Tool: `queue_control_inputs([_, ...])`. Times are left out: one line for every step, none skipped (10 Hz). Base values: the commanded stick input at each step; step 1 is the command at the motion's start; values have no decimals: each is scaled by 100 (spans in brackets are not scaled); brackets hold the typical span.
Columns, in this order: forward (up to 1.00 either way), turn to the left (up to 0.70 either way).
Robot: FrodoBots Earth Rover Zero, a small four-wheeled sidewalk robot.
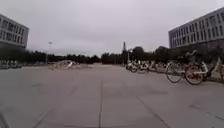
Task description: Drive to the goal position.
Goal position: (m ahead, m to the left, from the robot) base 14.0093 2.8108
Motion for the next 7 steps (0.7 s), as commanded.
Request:
queue_control_inputs([70,0])
queue_control_inputs([70,0])
queue_control_inputs([70,0])
queue_control_inputs([70,0])
queue_control_inputs([70,0])
queue_control_inputs([70,0])
queue_control_inputs([70,4])
